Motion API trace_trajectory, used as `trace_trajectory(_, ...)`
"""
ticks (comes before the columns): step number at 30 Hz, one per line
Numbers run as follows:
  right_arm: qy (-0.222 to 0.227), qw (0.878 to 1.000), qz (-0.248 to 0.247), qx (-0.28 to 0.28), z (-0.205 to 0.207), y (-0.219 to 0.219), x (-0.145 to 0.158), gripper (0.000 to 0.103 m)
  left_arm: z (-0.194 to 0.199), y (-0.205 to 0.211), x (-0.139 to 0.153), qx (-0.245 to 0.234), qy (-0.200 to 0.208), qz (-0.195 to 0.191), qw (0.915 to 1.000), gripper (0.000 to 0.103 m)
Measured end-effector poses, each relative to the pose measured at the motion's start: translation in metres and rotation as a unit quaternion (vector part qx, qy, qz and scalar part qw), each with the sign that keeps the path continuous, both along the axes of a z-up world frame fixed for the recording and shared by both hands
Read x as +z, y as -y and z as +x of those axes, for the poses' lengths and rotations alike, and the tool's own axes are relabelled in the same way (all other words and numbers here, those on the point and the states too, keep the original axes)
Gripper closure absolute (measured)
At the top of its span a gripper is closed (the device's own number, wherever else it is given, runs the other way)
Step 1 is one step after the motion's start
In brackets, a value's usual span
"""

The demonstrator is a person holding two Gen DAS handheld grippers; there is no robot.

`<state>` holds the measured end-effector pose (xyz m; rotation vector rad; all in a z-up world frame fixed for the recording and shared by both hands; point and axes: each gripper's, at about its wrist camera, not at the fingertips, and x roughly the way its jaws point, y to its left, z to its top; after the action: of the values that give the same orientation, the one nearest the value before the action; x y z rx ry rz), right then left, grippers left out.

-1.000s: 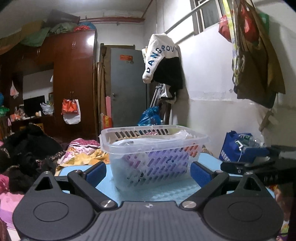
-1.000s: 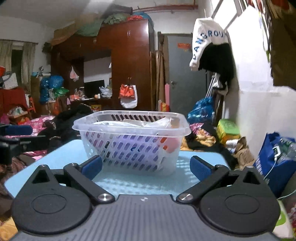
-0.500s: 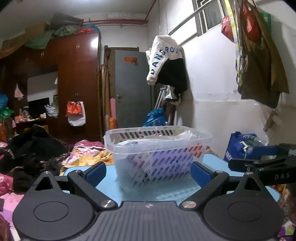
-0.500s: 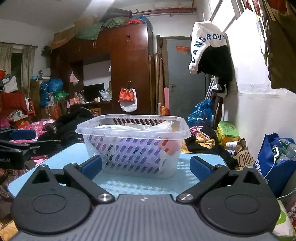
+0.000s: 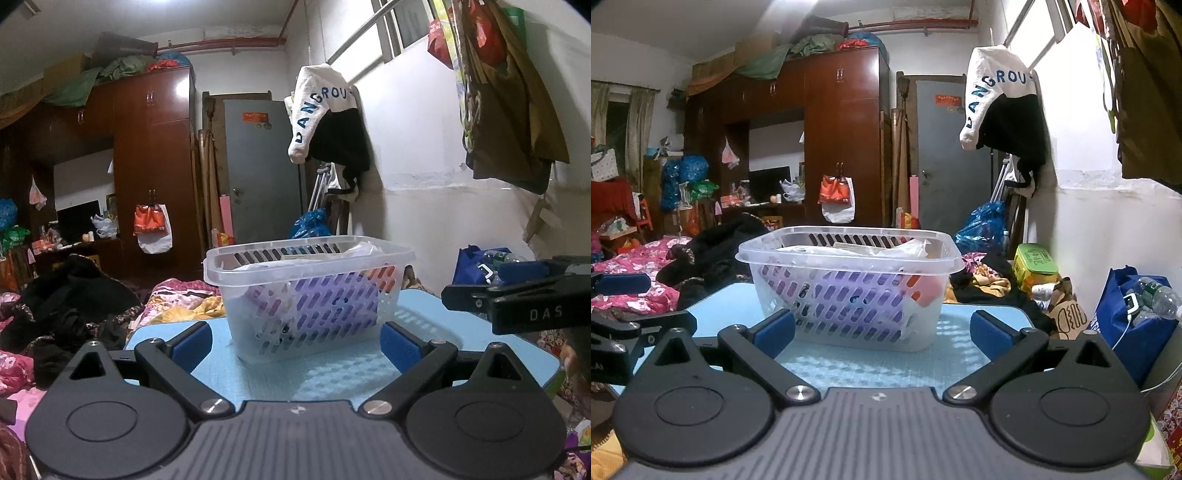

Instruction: Organize objects

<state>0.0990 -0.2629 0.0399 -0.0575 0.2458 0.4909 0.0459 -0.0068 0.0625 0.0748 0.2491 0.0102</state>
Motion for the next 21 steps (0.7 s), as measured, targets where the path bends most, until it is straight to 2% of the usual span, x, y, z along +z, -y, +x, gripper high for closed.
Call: trace_trajectory(21, 0.002, 1.000, -0.003, 0.002, -0.0021, -0.0013, -0.0012, 0.000, 0.0061, 0.0061, -0.0056, -0.002, -0.016, 0.001, 0.9999, 0.004)
